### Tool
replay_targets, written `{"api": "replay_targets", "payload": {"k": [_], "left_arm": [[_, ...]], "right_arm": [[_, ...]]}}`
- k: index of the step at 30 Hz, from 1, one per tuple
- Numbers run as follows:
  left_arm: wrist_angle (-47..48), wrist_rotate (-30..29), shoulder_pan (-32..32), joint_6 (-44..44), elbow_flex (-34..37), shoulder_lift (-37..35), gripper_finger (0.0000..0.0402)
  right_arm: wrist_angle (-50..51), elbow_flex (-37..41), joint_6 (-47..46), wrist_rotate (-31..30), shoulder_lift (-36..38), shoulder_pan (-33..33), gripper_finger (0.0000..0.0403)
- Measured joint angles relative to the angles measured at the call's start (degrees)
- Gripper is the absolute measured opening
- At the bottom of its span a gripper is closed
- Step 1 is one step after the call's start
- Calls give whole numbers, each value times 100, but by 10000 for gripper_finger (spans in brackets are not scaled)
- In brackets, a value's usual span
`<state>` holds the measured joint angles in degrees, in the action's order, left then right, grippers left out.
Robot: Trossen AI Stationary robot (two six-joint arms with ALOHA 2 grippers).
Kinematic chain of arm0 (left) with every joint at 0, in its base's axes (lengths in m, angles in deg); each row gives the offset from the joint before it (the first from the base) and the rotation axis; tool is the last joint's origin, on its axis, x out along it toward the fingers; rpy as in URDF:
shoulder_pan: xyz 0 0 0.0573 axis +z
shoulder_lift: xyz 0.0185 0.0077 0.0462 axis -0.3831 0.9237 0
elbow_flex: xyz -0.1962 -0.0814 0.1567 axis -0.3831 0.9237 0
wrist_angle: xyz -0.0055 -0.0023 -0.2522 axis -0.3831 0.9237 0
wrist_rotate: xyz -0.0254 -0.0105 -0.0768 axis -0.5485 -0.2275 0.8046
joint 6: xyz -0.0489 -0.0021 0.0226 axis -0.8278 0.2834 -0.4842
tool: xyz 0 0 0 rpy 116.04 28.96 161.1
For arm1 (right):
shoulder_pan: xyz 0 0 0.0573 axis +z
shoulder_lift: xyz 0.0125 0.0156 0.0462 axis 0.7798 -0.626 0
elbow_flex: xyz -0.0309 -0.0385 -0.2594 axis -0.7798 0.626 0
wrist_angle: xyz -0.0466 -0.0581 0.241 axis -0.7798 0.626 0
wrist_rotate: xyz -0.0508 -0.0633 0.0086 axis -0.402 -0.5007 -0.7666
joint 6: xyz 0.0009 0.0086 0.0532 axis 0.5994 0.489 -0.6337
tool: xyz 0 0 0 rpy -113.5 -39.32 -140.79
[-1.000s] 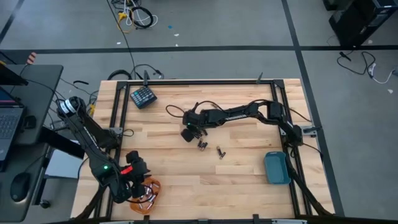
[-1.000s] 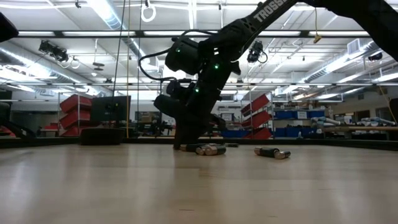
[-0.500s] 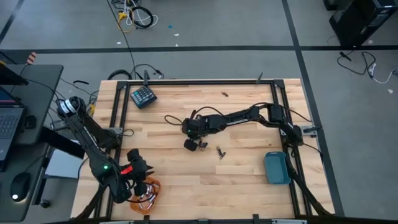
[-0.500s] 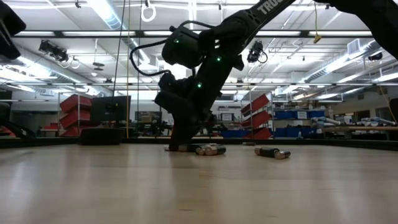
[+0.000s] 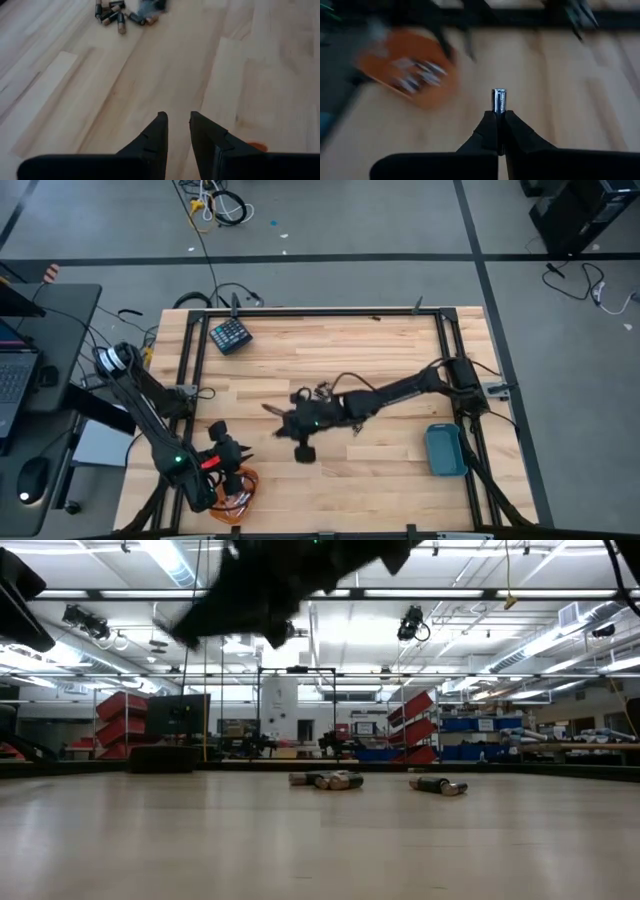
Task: Sort batteries
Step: Put the silver battery into the orange bin
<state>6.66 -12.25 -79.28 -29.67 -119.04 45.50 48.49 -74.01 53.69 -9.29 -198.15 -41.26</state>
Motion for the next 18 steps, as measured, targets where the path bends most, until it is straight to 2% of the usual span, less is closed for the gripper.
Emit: {"api": "replay_targets", "payload": {"k": [5,11,18], "left_arm": [[-473,-451,0,275,0,151,105],[-1533,-952,2,1531,-2,215,138],[-1777,-1400,13,1675,-2,215,143]], "right_arm": [[-574,3,369,0,-13,356,1],[-970,-3,660,0,-11,617,1],[-954,-3,795,-20,-11,714,1]]}}
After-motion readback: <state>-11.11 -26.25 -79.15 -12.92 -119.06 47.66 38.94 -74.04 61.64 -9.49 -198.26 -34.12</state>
